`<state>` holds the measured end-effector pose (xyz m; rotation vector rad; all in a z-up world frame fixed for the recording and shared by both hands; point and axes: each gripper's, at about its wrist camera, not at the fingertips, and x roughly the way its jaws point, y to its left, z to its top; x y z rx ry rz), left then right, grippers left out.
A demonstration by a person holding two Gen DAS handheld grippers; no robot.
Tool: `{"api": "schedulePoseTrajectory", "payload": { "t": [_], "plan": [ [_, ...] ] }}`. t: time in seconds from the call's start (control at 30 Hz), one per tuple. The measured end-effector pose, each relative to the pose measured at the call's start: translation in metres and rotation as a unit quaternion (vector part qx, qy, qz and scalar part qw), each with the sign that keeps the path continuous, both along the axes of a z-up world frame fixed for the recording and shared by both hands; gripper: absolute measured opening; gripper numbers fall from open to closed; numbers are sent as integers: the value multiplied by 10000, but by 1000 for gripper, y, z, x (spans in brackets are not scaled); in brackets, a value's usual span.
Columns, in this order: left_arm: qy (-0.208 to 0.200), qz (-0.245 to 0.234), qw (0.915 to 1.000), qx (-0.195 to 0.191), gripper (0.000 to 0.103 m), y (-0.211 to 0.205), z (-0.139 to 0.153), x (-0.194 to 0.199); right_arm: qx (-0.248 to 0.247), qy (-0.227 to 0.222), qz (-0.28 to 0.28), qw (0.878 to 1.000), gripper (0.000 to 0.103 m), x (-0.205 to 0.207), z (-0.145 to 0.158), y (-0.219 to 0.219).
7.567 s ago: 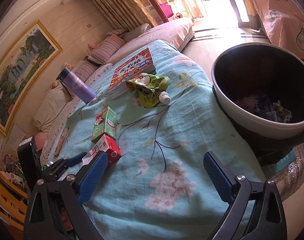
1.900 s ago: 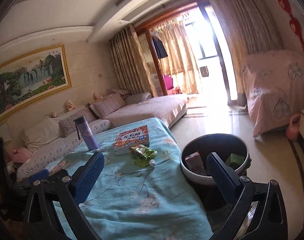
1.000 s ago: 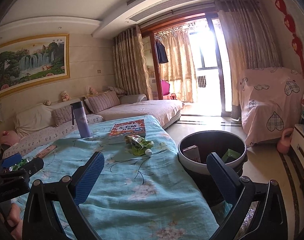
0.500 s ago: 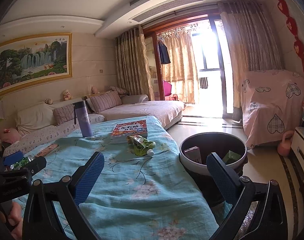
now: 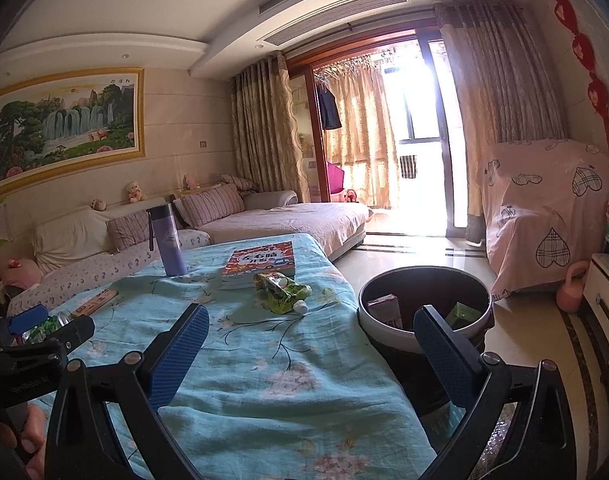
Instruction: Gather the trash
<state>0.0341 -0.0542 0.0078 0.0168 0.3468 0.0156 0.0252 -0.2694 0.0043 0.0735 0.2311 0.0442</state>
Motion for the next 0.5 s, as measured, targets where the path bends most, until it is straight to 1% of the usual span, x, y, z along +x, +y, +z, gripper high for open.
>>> {"api": "schedulePoseTrajectory", "payload": {
  "t": [0.5],
  "plan": [
    [-21,5,10000,26,103,-1,-1,-1,0,-15,12,10000,103,-2,1,0]
  ]
}}
